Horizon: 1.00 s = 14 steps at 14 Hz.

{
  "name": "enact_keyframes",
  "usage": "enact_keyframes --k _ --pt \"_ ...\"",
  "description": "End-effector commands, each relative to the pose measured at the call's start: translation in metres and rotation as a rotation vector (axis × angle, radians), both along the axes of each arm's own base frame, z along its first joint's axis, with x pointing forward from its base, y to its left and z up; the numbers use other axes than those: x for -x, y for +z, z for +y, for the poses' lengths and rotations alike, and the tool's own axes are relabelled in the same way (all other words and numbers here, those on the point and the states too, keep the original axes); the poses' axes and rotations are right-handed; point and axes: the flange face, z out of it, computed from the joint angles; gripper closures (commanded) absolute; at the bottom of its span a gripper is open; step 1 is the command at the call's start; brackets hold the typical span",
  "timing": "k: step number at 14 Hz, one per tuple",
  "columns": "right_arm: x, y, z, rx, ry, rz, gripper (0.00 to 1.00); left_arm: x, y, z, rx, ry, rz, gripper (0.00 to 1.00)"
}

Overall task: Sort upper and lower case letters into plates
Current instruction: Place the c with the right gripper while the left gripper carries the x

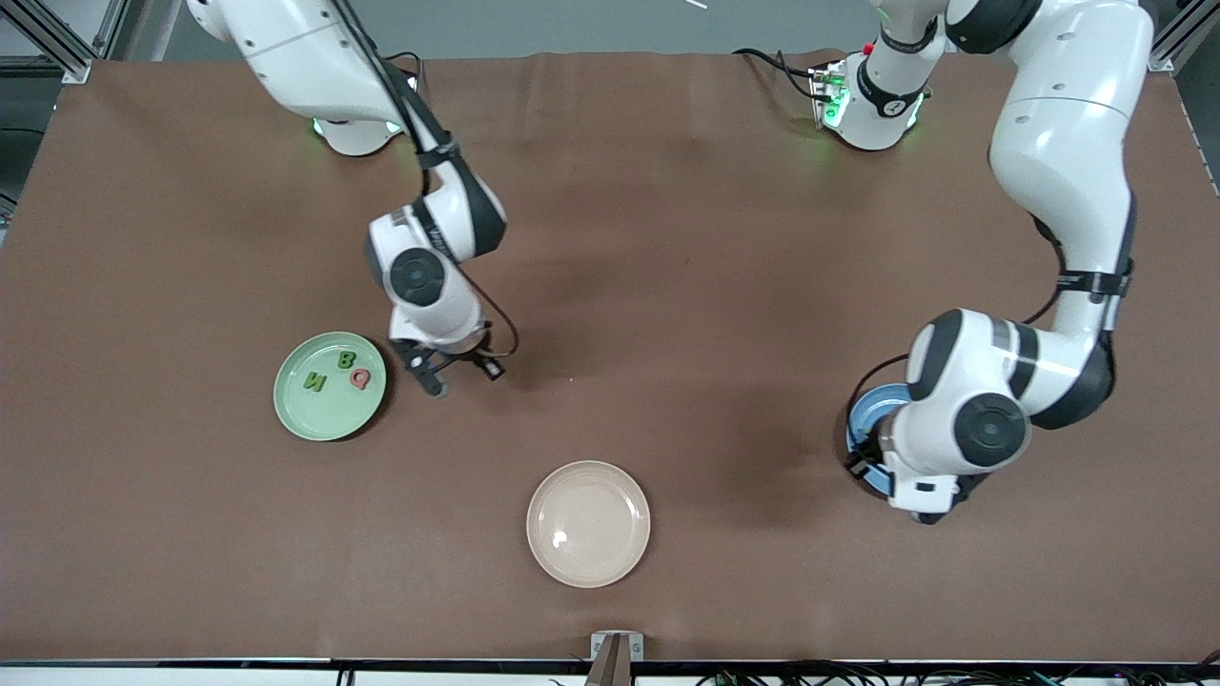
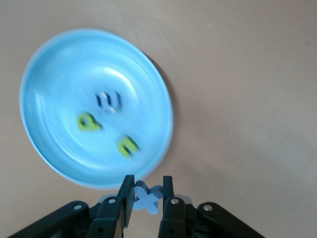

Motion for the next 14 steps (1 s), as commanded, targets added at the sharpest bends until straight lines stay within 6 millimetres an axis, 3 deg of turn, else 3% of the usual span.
enact_keyframes --k 1,4,7,9,13,14 --pt "-0.017 0.026 -0.070 -0.006 0.093 0.019 1.00 -0.003 -0.011 0.030 0.030 -0.070 0.012 0.96" --pt "-0.034 0.025 -0.133 -0.016 0.163 0.019 1.00 -0.003 -0.030 0.040 0.028 -0.080 0.016 0.94" --pt "-0.049 0.022 -0.198 -0.025 0.230 -0.008 1.00 -0.006 -0.034 0.076 0.040 -0.142 0.004 0.96" --pt "-0.053 0.006 -0.231 -0.024 0.260 -0.019 0.99 -0.006 -0.038 0.090 0.047 -0.170 0.011 0.96" --pt "-0.051 -0.020 -0.243 -0.027 0.270 0.000 0.99 0.004 -0.053 0.104 0.050 -0.168 0.045 0.94" --pt "-0.051 -0.027 -0.244 -0.028 0.268 0.006 0.98 0.005 -0.055 0.105 0.051 -0.168 0.050 0.85"
